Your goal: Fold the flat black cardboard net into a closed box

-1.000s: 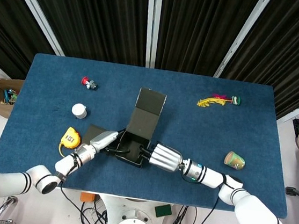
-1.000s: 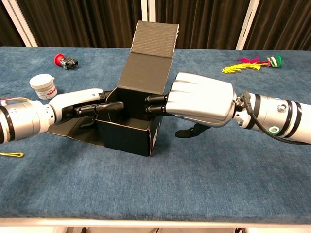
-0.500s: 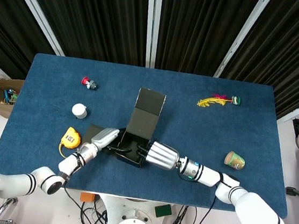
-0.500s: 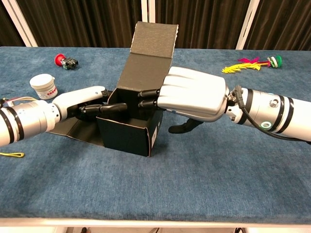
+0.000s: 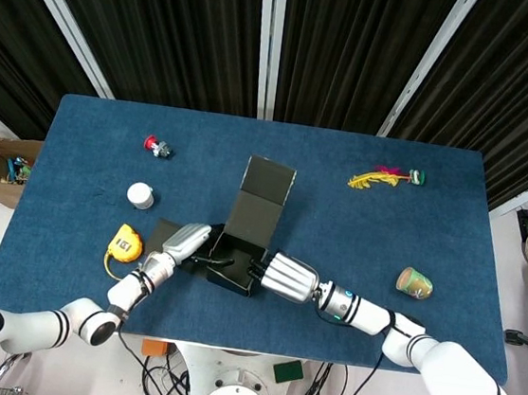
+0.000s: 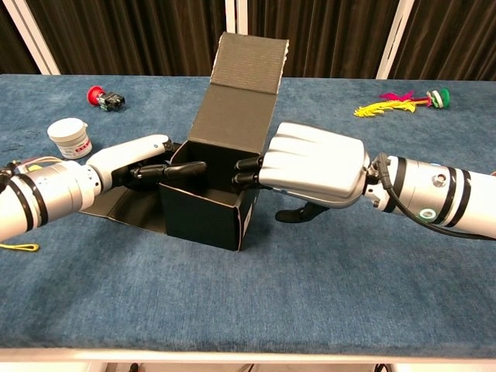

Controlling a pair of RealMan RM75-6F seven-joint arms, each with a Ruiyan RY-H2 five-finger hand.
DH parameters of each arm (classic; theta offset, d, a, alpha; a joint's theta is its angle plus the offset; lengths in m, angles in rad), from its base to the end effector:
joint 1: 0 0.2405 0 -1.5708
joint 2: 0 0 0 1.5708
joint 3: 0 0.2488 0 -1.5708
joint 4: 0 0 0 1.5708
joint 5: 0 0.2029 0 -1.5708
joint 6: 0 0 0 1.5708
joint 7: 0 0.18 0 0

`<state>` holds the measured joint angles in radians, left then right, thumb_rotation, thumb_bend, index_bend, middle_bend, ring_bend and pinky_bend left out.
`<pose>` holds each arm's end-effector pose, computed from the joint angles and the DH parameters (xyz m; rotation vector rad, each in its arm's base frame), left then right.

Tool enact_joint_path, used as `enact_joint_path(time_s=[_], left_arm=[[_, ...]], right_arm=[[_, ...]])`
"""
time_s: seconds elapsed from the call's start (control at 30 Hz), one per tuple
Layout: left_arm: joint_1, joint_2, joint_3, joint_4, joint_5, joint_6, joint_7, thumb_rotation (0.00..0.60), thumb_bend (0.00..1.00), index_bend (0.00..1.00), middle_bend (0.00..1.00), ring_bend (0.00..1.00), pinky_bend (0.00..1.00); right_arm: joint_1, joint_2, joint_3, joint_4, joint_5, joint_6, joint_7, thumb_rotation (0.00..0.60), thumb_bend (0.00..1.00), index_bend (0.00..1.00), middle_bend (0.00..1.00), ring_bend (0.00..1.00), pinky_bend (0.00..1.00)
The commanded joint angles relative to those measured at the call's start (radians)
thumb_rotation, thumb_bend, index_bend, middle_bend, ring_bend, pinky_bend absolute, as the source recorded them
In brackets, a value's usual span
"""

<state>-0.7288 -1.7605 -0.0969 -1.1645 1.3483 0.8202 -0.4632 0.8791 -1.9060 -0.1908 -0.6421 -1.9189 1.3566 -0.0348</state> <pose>-0.1539 0.3460 -0.1047 -1.8070 -1.6358 -1.1341 -0.1014 -0.3197 -0.1011 2.3772 0.1809 1.1645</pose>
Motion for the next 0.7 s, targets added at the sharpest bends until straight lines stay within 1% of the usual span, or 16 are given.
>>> enact_joint_path(time_s=[0.03,0.07,0.13,0.23,0.33,0.4,0.43,0.47,0.5,0.57,0.63,0.67,0.7], left_arm=[[0.002,-0.004,-0.005,0.003,-0.003,0.000,-0.003,0.232,0.00,0.42,0.44,0.55,0.85],[0.003,-0.004,-0.006,0.004,-0.003,0.001,-0.005,0.232,0.00,0.42,0.44,0.55,0.85],[0.005,-0.005,-0.009,0.005,-0.003,0.004,-0.006,0.235,0.00,0.42,0.44,0.55,0.85],[0.008,-0.006,-0.013,0.005,-0.003,0.009,-0.006,0.242,0.00,0.43,0.44,0.55,0.85],[0.010,-0.005,-0.019,0.003,-0.006,0.011,-0.003,0.248,0.00,0.43,0.44,0.55,0.85],[0.011,-0.007,-0.023,0.004,-0.009,0.014,0.002,0.250,0.00,0.43,0.44,0.55,0.84],[0.012,-0.008,-0.025,0.004,-0.010,0.016,0.005,0.250,0.00,0.43,0.44,0.55,0.84],[0.012,-0.010,-0.028,0.006,-0.012,0.018,0.009,0.249,0.00,0.43,0.44,0.55,0.83],[0.012,-0.014,-0.030,0.008,-0.014,0.021,0.017,0.249,0.00,0.43,0.44,0.55,0.83],[0.012,-0.018,-0.034,0.011,-0.017,0.025,0.032,0.249,0.00,0.42,0.43,0.53,0.81],[0.011,-0.023,-0.038,0.011,-0.020,0.030,0.050,0.250,0.00,0.39,0.40,0.47,0.78],[0.011,-0.024,-0.039,0.010,-0.020,0.032,0.060,0.249,0.00,0.36,0.38,0.42,0.76],[0.011,-0.025,-0.041,0.010,-0.021,0.036,0.072,0.248,0.00,0.34,0.35,0.38,0.73]], right_arm=[[0.004,0.011,0.003,-0.023,0.005,-0.022,-0.010,0.600,0.30,0.70,0.65,0.81,1.00],[0.006,0.013,0.007,-0.030,0.007,-0.024,-0.009,0.600,0.31,0.74,0.71,0.81,1.00],[0.010,0.016,0.018,-0.043,0.011,-0.024,-0.010,0.600,0.32,0.81,0.79,0.81,1.00],[0.015,0.020,0.034,-0.052,0.012,-0.007,-0.014,0.600,0.33,0.92,0.89,0.82,1.00],[0.018,0.025,0.047,-0.056,0.012,0.010,-0.022,0.600,0.33,0.98,0.93,0.82,1.00],[0.020,0.033,0.052,-0.061,0.012,0.013,-0.026,0.600,0.33,0.98,0.92,0.81,1.00],[0.021,0.037,0.053,-0.064,0.013,0.011,-0.028,0.600,0.33,0.95,0.90,0.81,1.00],[0.021,0.041,0.055,-0.067,0.015,0.006,-0.033,0.600,0.32,0.91,0.85,0.80,1.00],[0.021,0.047,0.057,-0.074,0.019,-0.003,-0.041,0.600,0.31,0.82,0.77,0.79,1.00],[0.023,0.055,0.061,-0.089,0.023,-0.015,-0.047,0.600,0.23,0.58,0.54,0.77,1.00],[0.024,0.064,0.069,-0.108,0.032,-0.027,-0.053,0.600,0.16,0.36,0.35,0.76,1.00],[0.024,0.067,0.074,-0.116,0.037,-0.030,-0.056,0.600,0.12,0.25,0.27,0.75,1.00],[0.023,0.072,0.081,-0.126,0.045,-0.036,-0.061,0.600,0.09,0.19,0.23,0.74,1.00]])
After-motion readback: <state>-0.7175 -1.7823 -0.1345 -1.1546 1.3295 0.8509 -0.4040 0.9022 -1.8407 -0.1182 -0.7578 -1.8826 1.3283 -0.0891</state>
